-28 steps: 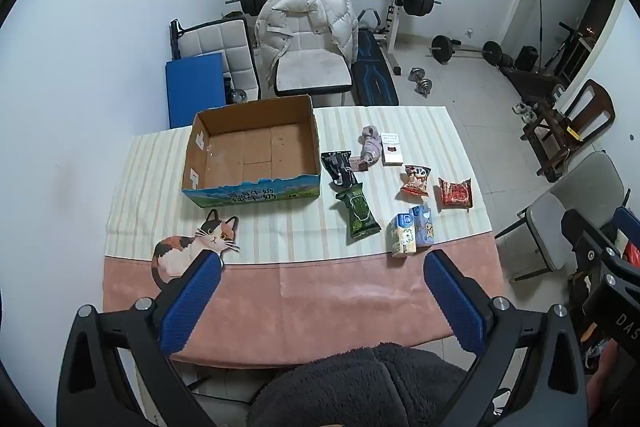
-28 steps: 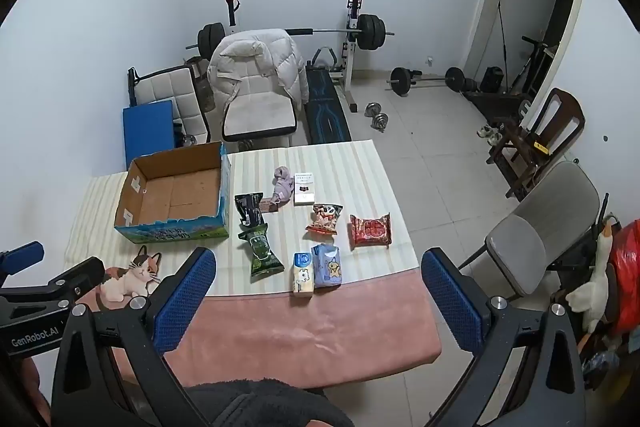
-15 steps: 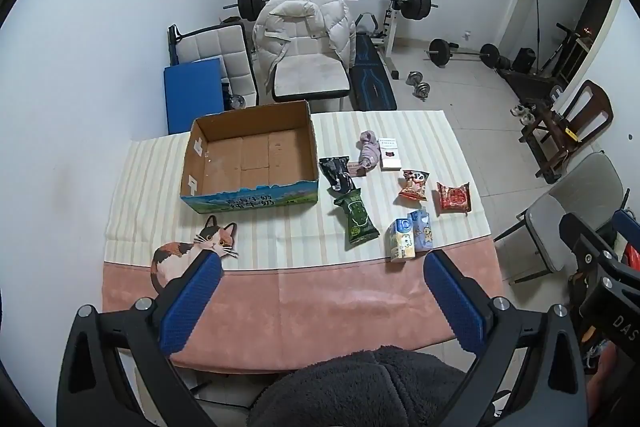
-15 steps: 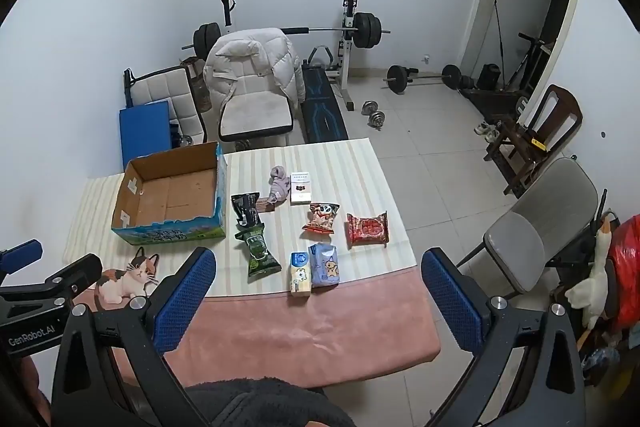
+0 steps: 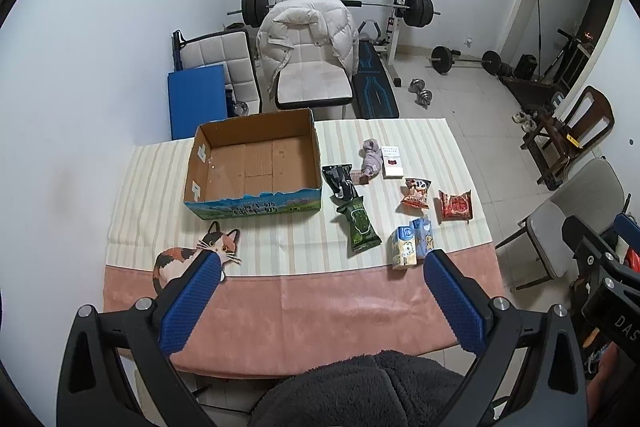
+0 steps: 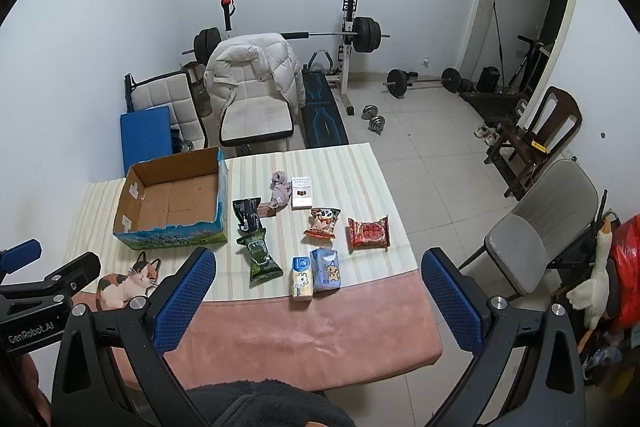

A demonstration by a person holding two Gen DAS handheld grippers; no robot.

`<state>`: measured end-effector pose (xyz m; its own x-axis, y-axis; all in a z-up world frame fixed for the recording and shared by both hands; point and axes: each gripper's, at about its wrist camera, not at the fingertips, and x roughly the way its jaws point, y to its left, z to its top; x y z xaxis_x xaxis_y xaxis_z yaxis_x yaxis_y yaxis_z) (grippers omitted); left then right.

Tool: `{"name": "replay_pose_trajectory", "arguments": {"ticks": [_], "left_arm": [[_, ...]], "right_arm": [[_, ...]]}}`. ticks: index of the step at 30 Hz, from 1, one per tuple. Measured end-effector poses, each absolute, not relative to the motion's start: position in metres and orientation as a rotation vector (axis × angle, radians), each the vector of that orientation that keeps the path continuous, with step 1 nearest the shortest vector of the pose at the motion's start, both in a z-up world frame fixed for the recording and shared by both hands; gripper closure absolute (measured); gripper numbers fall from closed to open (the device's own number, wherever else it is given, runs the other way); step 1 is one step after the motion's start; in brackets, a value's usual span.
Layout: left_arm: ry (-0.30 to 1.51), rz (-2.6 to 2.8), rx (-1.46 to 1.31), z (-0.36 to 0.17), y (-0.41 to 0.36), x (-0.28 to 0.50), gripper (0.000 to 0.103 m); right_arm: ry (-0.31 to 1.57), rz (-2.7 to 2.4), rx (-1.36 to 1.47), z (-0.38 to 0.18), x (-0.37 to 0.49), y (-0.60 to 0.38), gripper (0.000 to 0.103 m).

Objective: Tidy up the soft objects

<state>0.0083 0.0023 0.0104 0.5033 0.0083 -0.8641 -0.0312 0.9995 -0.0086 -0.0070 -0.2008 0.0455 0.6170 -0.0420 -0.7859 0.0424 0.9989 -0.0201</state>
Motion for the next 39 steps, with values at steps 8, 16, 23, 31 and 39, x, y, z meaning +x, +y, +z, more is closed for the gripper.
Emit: {"name": "replay_pose_trajectory", "arguments": {"ticks": [8,16,23,31,39], "left_arm": [[1.010,0.036,-0.028,0.014,0.003,0.007,0.000],[0.994,0.037,-0.035,0.013,0.005,0.005,0.000],[0.994,0.038,-0.037,0.014,0.005,0.006,0.000],[0.990,0.037,-0.040,0.016,0.005,0.005,0.000],[0.989,0.037,-0.040,0.017,0.006,0.006,0.000]], "right_arm": [[0.886,-0.050,-0.003,0.047,-0.006,-0.199,0.000],[0.873,-0.051,-0.008,0.051,-0.006,-0.198,0.000],[0.865,-0.050,-0.009,0.053,-0.007,-0.196,0.000],[0.863,-0.053,-0.012,0.056,-0.008,-0.195,0.000],[0.863,-0.051,-0.008,0.057,-0.008,-0.195,0.000]]}}
